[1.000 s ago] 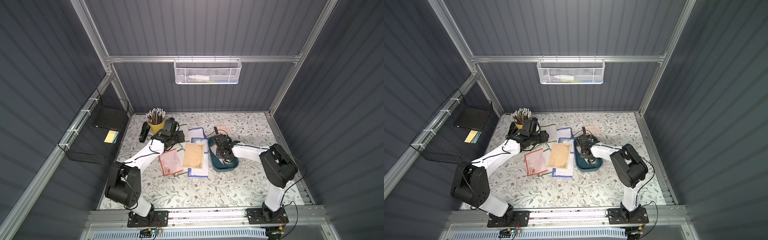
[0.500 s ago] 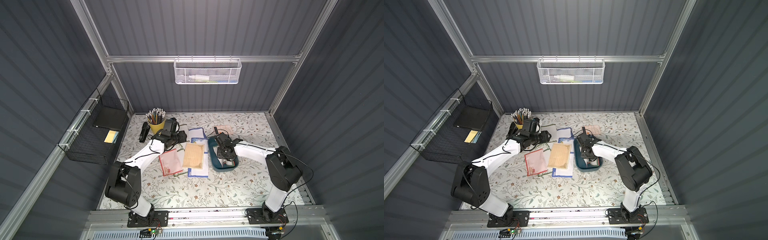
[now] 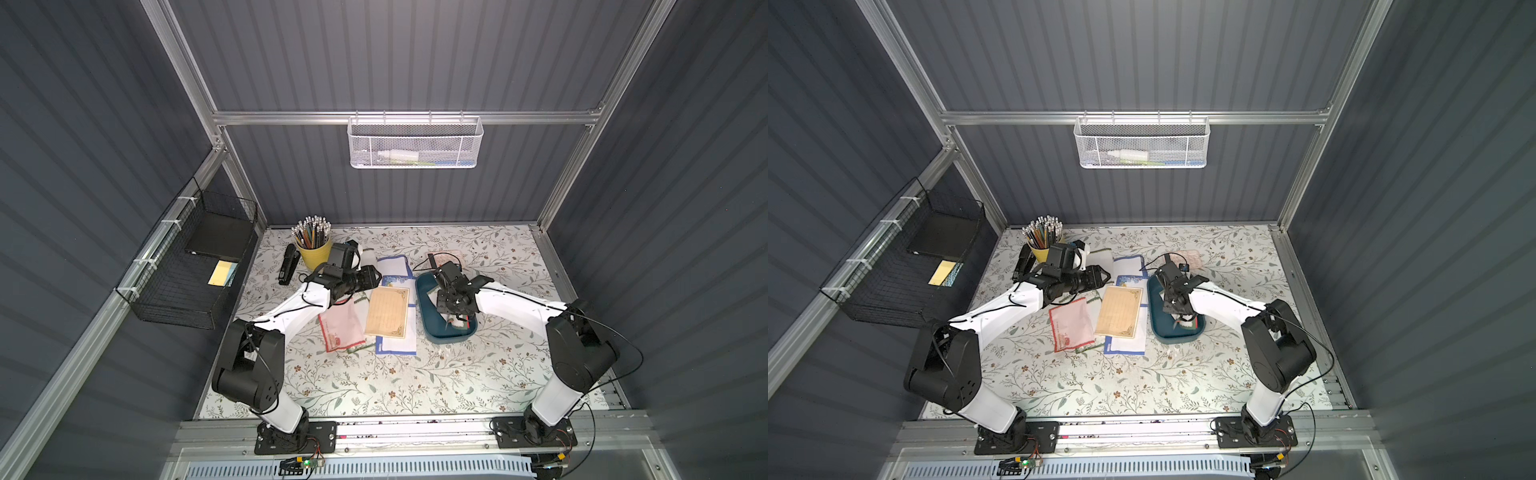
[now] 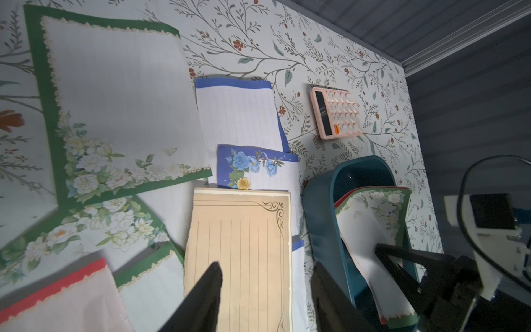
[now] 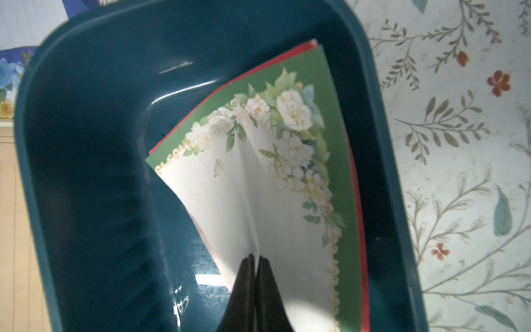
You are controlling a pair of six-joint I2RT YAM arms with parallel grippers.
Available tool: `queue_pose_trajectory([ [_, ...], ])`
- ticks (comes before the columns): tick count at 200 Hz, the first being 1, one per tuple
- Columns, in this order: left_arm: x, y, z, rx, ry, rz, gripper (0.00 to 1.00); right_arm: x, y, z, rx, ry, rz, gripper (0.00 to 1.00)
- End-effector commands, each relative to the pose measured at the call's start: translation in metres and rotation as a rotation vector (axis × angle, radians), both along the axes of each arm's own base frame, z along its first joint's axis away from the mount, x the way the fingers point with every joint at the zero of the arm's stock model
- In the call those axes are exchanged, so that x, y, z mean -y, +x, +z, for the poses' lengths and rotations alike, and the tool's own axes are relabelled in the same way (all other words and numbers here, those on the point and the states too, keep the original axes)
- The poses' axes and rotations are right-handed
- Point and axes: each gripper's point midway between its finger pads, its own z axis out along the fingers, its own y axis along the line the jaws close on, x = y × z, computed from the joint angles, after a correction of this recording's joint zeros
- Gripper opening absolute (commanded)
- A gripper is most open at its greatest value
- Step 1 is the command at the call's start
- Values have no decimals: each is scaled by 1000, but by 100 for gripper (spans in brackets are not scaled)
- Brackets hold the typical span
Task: Take out the stationery paper from the storage box
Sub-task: Pick up the stationery paper from the storage box.
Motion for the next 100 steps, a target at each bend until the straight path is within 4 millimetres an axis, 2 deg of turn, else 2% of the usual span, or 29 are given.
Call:
queue_pose_trajectory([
  [1,15,-5,0,-14,-78,-49,53,4,-2,2,15,-4,-12,6],
  [21,15,-6,-3,-24,-76,-50,53,4,-4,-5,-6,-6,-12,14],
  [60,15,-7,-8,-35,-72,-53,53,2,-7,-15,-30,-5,-10,19],
  [72,15,-8,-9,-39,-71,-55,53,1,-7,-17,-38,-2,-4,24],
  [90,15,-9,-11,-43,-74,-54,53,-1,-7,-20,-50,1,-1,24],
  [100,15,-8,-12,-45,-73,-54,53,-1,-7,-20,-49,1,2,17],
])
